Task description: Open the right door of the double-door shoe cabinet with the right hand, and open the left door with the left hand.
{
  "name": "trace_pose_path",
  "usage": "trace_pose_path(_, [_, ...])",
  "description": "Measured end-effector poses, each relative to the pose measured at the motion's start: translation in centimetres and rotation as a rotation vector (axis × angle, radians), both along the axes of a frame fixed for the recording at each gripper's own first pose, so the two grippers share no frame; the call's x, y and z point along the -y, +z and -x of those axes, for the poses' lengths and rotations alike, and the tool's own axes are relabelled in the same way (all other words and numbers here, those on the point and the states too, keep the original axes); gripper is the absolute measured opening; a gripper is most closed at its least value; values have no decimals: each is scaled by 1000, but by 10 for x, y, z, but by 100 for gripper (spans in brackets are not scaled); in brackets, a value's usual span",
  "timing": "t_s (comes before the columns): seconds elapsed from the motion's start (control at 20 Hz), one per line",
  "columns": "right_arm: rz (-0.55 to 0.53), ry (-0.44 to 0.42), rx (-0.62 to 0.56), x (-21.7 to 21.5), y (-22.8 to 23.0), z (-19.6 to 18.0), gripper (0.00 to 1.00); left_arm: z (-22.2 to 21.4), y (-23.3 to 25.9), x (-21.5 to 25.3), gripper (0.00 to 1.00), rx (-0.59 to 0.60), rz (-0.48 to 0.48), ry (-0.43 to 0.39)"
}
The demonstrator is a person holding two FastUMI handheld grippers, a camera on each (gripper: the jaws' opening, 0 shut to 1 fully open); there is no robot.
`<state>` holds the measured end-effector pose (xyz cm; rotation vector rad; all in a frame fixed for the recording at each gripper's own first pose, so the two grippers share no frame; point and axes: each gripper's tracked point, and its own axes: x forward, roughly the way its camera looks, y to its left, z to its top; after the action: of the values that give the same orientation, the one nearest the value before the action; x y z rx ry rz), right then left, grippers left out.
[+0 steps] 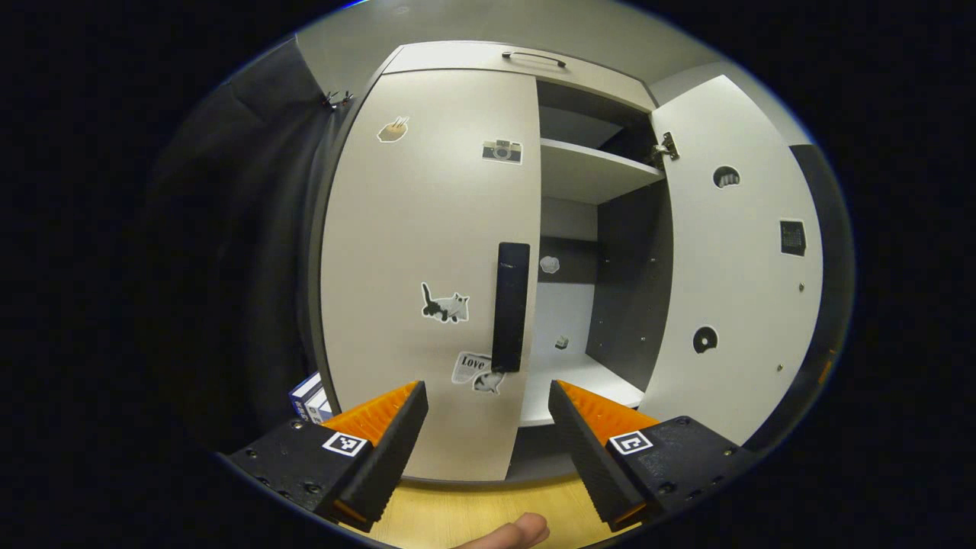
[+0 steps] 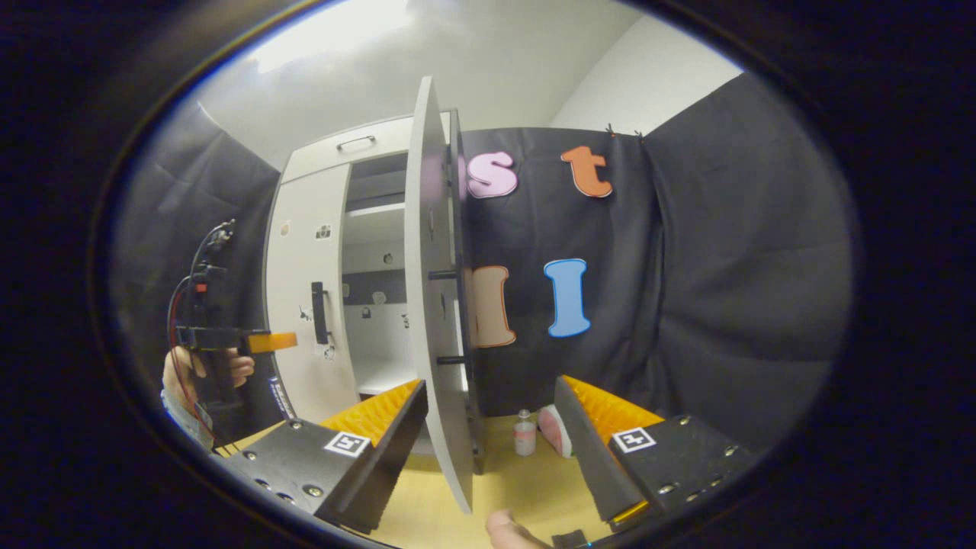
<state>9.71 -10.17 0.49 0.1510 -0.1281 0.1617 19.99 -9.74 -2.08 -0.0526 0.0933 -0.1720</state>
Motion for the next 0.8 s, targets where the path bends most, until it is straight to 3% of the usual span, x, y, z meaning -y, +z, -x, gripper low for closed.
trace_pose_path(0.15, [34, -14, -12, -1, -16, 10, 97, -29, 23, 0, 97, 61, 0, 25])
trace_pose_path(0.35, [69, 3, -38, -14, -36, 18, 100, -59, 37, 8, 96, 113, -98, 41])
trace_pose_path(0.4, [77, 9, -46, -17, -41, 21, 97, -67, 37, 11, 92, 110, -106, 41])
trace_pose_path(0.45, [85, 8, -55, -19, -46, 22, 100, -72, 36, 14, 95, 104, -104, 35])
trace_pose_path(0.75, [113, 0, -50, -29, -47, 41, 97, -93, 27, 24, 93, 63, -104, 15])
trace_pose_path(0.8, [116, 4, -46, -31, -46, 45, 99, -100, 20, 23, 87, 27, -86, 16])
